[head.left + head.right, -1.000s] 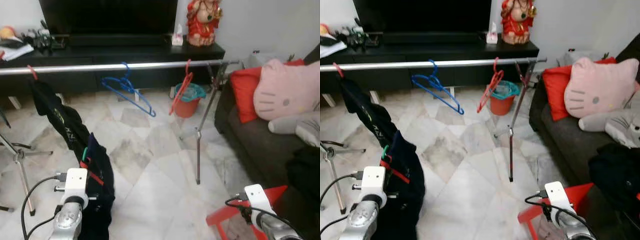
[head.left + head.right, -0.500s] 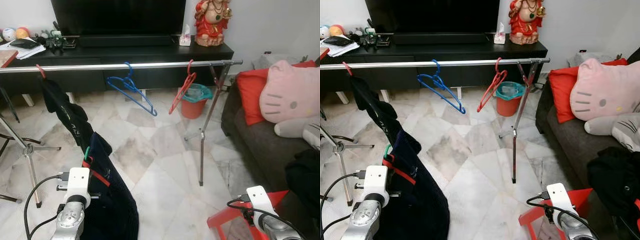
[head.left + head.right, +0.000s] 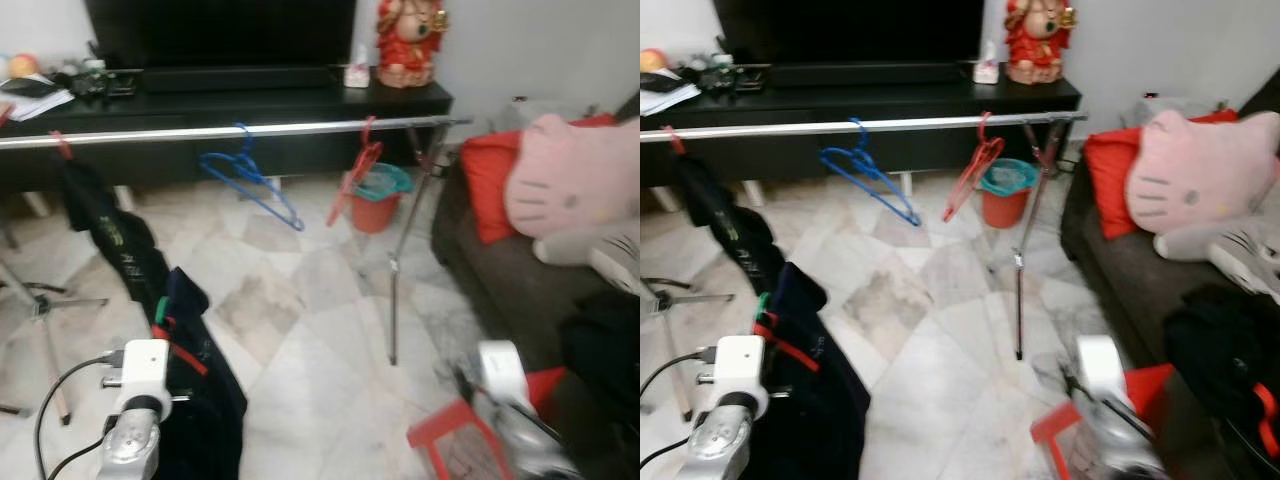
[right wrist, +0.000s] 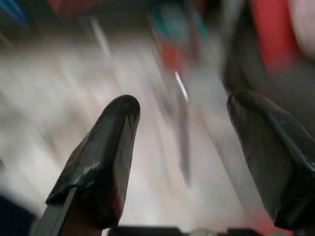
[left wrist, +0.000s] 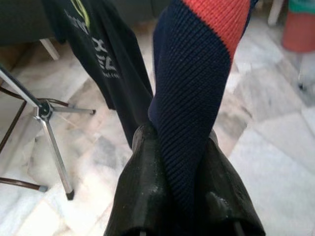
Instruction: Hang hanger
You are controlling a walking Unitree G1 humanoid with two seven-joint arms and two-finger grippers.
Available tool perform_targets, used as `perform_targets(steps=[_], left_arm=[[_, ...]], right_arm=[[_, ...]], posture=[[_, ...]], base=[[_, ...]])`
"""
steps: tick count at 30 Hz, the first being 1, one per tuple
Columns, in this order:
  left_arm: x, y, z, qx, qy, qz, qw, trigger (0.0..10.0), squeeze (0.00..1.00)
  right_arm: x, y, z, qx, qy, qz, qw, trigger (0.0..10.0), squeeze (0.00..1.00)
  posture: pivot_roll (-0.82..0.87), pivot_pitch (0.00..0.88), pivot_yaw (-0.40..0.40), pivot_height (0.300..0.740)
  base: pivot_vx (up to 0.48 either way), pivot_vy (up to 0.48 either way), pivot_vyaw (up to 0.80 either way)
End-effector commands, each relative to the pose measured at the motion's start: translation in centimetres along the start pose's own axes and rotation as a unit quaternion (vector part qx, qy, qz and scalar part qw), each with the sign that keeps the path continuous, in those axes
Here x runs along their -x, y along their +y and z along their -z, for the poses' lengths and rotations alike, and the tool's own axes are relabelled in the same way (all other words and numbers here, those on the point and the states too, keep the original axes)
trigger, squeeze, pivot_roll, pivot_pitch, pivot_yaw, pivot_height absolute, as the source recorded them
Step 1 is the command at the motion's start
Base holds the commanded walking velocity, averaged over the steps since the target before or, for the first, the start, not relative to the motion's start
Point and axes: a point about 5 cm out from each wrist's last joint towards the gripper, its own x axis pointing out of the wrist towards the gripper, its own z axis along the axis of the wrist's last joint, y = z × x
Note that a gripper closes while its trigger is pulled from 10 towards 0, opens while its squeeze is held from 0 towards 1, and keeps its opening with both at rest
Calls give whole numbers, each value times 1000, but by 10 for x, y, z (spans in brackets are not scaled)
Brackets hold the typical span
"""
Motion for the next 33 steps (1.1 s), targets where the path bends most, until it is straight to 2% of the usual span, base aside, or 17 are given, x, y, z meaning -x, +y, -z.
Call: perform_targets(steps=[1, 8, 10, 12, 14, 15, 16, 17, 19, 20, 23, 24, 27, 33], left_arm=[[0, 13, -4, -3, -9, -21, 1000, 10000, 0], [0, 14, -5, -7, -11, -20, 1000, 10000, 0], [0, 15, -6, -9, -12, -18, 1000, 10000, 0], [-1, 15, -6, -10, -12, -18, 1000, 10000, 0], [-1, 15, -6, -9, -12, -17, 1000, 10000, 0], [-1, 13, -7, -8, -14, -15, 1000, 10000, 0], [-1, 13, -7, -8, -14, -15, 1000, 10000, 0], [-2, 11, -8, -4, -17, -14, 1000, 10000, 0], [-2, 9, -10, -3, -19, -13, 1000, 10000, 0], [-2, 8, -10, -2, -20, -12, 1000, 10000, 0], [-2, 8, -11, 0, -21, -14, 1000, 10000, 0], [0, 9, -10, 1, -20, -15, 1000, 10000, 0], [1, 10, -8, 3, -17, -15, 1000, 10000, 0], [3, 3, -5, 3, -6, 5, 1000, 10000, 0]], right_arm=[[-1, -21, -12, -2, -29, 34, 999, 10000, 0], [0, -22, -15, -7, -46, 42, 998, 10000, 0], [3, -20, -9, -4, -43, 35, 998, 10000, 0], [7, -19, 2, -7, -15, 33, 999, 10000, 0], [15, -19, 23, 1, 43, 35, 998, 10000, 0], [30, -16, 54, 12, 130, 33, 991, 10000, 0], [30, -16, 54, 12, 130, 33, 991, 10000, 0], [48, -14, 81, 30, 207, 29, 977, 10000, 0], [60, -13, 95, 38, 249, 28, 967, 10000, 0], [72, -12, 108, 37, 279, 26, 959, 10000, 0], [86, -13, 120, 22, 313, 43, 949, 10000, 0], [97, -12, 130, 6, 338, 52, 940, 10000, 0], [109, -11, 139, 2, 360, 53, 932, 10000, 0], [117, -13, 144, -11, 373, 63, 926, 10000, 0]], posture=[[-95, 0, -23, 740], [-89, 0, -15, 740], [-92, 0, -13, 740], [-99, 0, -11, 740], [-100, 0, -11, 740], [-93, 0, -14, 740], [-93, 0, -14, 740], [-84, 0, -20, 740], [-74, 0, -21, 740], [-70, 0, -23, 740], [-65, 0, -30, 740], [-60, 0, -33, 740], [-56, 0, -35, 740], [-63, 0, -35, 740]], base=[[0, 0, 0], [0, 0, 0], [0, 0, 0], [0, 0, 0], [0, 0, 0], [0, 0, 0], [0, 0, 0], [0, 0, 0], [0, 0, 0], [0, 0, 0], [0, 0, 0], [0, 0, 0], [0, 0, 0], [0, 0, 0]])
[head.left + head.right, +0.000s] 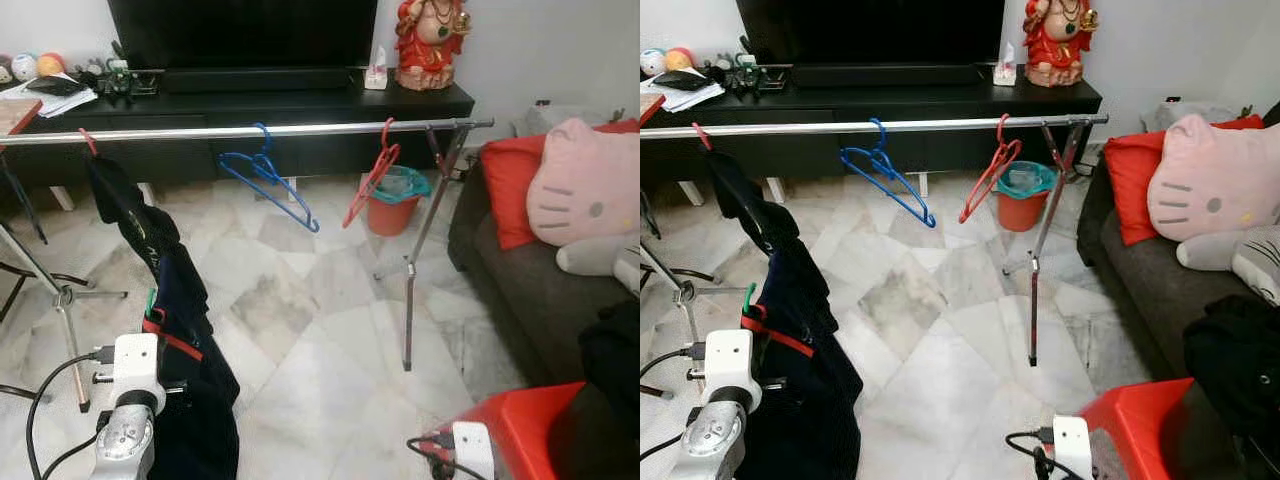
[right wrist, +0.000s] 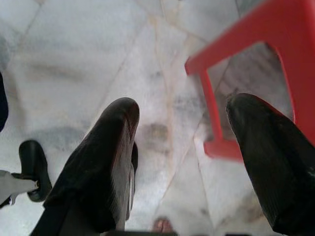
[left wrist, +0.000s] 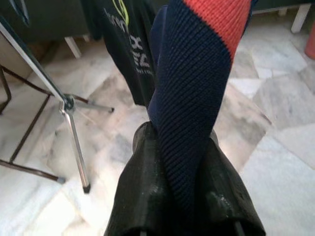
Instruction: Hang hanger
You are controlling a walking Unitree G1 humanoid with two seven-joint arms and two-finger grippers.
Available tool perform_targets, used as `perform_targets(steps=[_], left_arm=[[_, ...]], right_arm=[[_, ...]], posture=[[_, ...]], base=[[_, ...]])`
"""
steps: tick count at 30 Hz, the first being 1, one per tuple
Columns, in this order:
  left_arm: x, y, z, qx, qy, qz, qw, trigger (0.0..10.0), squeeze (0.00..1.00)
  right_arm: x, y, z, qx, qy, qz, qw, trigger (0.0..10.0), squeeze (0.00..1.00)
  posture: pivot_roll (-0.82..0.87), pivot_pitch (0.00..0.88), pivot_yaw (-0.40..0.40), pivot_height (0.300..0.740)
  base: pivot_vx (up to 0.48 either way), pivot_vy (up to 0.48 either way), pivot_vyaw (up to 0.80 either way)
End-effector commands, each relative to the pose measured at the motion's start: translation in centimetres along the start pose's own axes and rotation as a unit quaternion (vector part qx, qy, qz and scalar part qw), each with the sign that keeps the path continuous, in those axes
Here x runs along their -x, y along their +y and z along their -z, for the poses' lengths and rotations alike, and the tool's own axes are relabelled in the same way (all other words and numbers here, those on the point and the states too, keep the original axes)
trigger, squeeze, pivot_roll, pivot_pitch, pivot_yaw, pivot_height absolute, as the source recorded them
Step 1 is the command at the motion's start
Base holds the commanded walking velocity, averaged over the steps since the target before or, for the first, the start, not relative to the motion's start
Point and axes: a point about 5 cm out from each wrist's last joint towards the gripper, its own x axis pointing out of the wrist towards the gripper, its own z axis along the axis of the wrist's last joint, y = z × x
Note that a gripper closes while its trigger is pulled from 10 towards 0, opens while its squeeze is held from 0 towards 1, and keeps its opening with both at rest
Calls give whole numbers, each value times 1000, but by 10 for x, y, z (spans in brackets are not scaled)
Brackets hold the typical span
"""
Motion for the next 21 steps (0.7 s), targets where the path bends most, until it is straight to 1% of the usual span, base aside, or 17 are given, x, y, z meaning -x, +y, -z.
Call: perform_targets(steps=[1, 6, 10, 17, 19, 21], left_arm=[[0, -5, -4, 4, -7, 10, 1000, 10000, 0], [-1, -9, -5, 11, -6, 8, 1000, 10000, 0], [-2, -14, -8, 12, -11, 13, 1000, 10000, 0], [-1, -13, -8, 9, -10, 18, 1000, 10000, 0], [-1, -13, -8, 9, -10, 18, 1000, 10000, 0], [-1, -14, -8, 9, -11, 20, 1000, 10000, 0]], right_arm=[[0, -3, 1, -7, 4, 5, 1000, 10000, 0], [0, -3, 1, -13, 2, 2, 1000, 10000, 0], [0, -3, 1, -6, 4, -1, 1000, 10000, 0], [0, -2, 1, 5, 4, -6, 1000, 10000, 0], [0, -2, 1, 5, 4, -7, 1000, 10000, 0], [0, -2, 1, -5, 5, -6, 1000, 10000, 0]], posture=[[-65, 0, -38, 740], [-70, 0, -40, 740], [-62, 0, -48, 740], [-60, 0, -49, 740], [-60, 0, -49, 740], [-60, 0, -49, 740]], base=[[0, 0, 0], [0, 0, 0], [263, 0, 0], [289, 0, 60], [307, 0, 0], [315, 0, 0]])
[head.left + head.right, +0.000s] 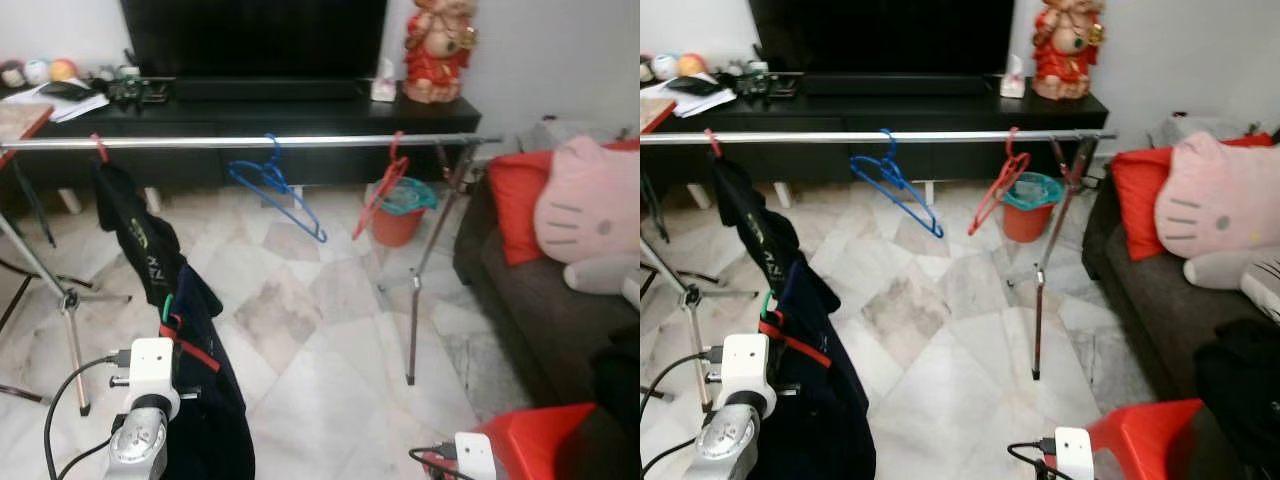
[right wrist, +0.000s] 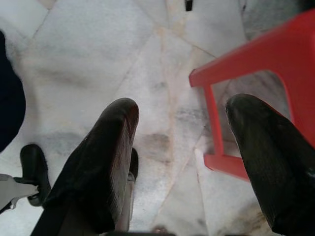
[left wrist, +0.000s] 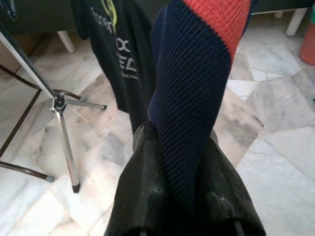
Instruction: Hang hanger
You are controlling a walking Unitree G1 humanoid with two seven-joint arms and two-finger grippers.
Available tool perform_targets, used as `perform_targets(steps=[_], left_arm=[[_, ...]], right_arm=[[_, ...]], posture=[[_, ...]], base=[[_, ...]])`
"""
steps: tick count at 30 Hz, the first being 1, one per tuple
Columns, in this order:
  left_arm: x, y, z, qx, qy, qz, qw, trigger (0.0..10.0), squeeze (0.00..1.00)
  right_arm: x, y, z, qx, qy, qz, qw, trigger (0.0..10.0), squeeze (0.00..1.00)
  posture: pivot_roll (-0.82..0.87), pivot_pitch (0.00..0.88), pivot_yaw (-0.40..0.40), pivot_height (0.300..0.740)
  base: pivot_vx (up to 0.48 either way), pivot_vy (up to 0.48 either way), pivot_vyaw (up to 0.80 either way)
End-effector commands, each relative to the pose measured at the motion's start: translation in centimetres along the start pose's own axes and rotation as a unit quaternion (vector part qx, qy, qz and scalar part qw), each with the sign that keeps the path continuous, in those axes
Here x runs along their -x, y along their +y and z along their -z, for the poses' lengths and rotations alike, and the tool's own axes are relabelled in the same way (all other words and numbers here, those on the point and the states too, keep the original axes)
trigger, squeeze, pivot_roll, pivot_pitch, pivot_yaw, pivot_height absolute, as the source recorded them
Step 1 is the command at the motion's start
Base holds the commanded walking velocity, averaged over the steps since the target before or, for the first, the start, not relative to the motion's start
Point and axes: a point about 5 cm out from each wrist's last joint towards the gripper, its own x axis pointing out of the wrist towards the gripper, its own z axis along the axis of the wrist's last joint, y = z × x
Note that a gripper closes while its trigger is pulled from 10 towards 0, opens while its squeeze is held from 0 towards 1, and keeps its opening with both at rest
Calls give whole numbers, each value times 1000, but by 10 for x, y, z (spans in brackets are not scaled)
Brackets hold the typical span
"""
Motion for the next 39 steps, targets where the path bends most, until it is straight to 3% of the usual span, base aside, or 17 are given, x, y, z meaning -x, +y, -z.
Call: perform_targets(steps=[1, 28, 39], left_arm=[[-2, -1, -8, 1, -14, 3, 1000, 10000, 0], [-3, -4, -12, -1, -20, 8, 1000, 10000, 0], [-5, 3, -14, -5, -15, -29, 999, 10000, 0]], right_arm=[[0, -2, 0, -8, 1, 2, 1000, 10000, 0], [0, -8, -1, -24, 2, 11, 1000, 10000, 0], [0, -8, -1, -8, 8, 7, 1000, 10000, 0]], posture=[[-60, 0, -49, 740], [-53, 0, -53, 740], [-51, 0, -59, 740]], base=[[315, 0, 0], [333, 0, 0], [332, 0, 292]])
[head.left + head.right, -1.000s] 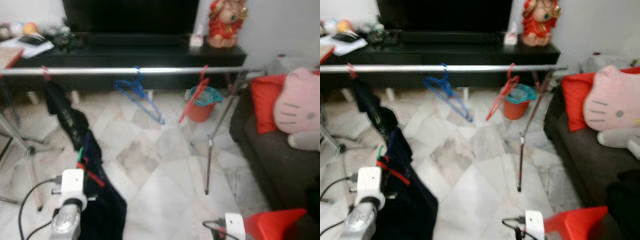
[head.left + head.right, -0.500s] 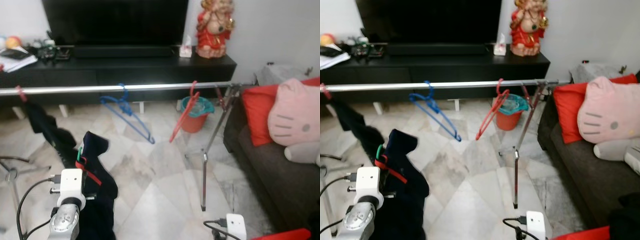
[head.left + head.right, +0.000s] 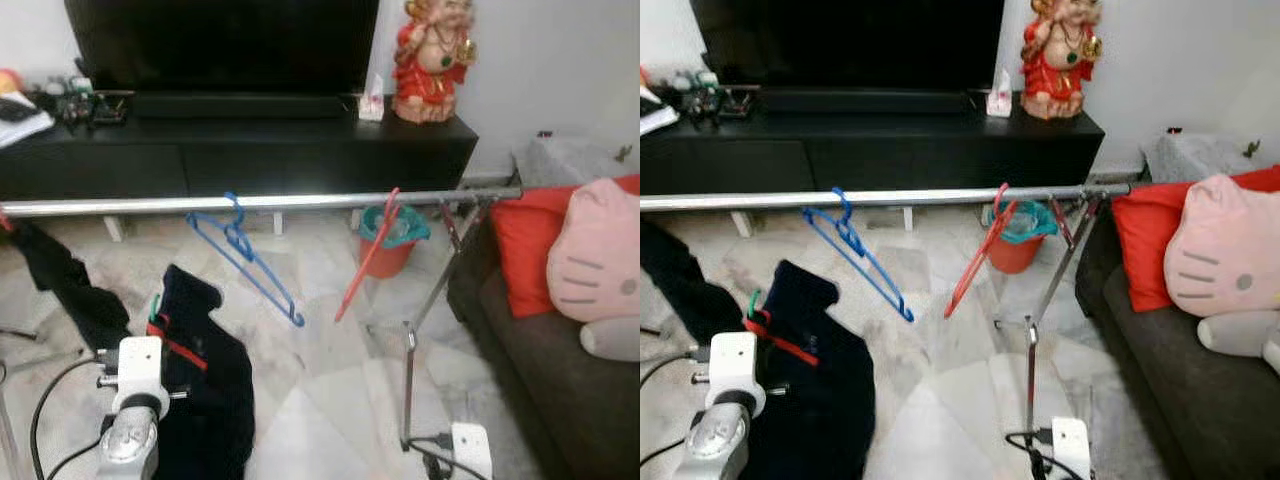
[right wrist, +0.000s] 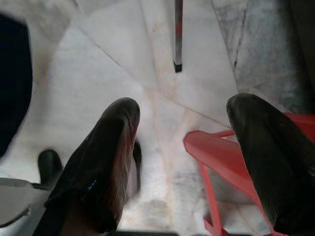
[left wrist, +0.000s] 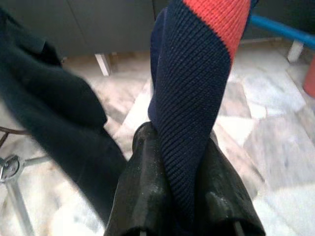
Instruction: Hang hanger
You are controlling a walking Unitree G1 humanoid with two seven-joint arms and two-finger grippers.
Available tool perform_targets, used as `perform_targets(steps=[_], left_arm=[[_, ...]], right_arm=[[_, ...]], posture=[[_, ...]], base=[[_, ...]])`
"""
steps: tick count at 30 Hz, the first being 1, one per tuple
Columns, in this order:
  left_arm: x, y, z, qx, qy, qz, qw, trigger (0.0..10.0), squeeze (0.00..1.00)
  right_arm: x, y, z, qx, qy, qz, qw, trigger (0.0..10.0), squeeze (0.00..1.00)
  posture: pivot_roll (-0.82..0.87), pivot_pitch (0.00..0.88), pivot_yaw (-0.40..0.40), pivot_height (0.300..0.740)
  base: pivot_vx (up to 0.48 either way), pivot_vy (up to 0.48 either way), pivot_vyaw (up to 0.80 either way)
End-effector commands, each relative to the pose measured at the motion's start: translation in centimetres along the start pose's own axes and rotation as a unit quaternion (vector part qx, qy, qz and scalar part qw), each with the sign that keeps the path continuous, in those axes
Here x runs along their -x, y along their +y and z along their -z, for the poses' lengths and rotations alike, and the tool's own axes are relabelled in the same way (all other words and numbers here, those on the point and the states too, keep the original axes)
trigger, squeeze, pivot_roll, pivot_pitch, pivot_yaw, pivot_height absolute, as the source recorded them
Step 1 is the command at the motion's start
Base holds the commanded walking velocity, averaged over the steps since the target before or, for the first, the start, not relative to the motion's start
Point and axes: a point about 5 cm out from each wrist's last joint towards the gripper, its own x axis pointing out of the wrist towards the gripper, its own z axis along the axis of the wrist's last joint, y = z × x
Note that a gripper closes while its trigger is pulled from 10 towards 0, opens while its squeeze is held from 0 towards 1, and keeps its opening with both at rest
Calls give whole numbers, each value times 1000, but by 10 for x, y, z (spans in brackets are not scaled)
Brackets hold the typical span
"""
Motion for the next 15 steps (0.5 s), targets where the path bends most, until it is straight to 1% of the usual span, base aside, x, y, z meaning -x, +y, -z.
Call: perform_targets(steps=[1, 2, 4, 6, 8, 11, 15], left_arm=[[0, -2, -5, -1, -7, -3, 1000, 10000, 0], [0, -2, -5, -2, -7, -4, 1000, 10000, 0], [0, -2, -5, -3, -8, -9, 1000, 10000, 0], [-1, 0, -6, -3, -10, -19, 1000, 10000, 0], [-1, 2, -7, -7, -11, -31, 999, 10000, 0], [1, 5, -7, -16, -19, -35, 999, 10000, 0], [4, 7, -6, -12, -23, -40, 999, 10000, 0]], right_arm=[[0, -6, -4, 4, -3, 9, 1000, 10000, 0], [0, -6, -4, 4, -3, 9, 1000, 10000, 0], [0, -6, -4, -12, -3, 7, 1000, 10000, 0], [0, -6, -4, -10, -3, 7, 1000, 10000, 0], [-1, -6, -4, -8, -3, 7, 1000, 10000, 0], [0, -6, -4, -8, -2, 7, 1000, 10000, 0], [0, -6, -3, -8, -2, 7, 1000, 10000, 0]], posture=[[-51, 0, -59, 740], [-51, 0, -59, 740], [-53, 0, -60, 740], [-53, 0, -60, 740], [-53, 0, -62, 740], [-51, 0, -63, 740], [-50, 0, -64, 740]], base=[[330, 0, 631], [326, 0, 419], [319, 0, 0], [281, 0, 0], [0, 0, 0], [0, 0, 0], [0, 0, 0]])
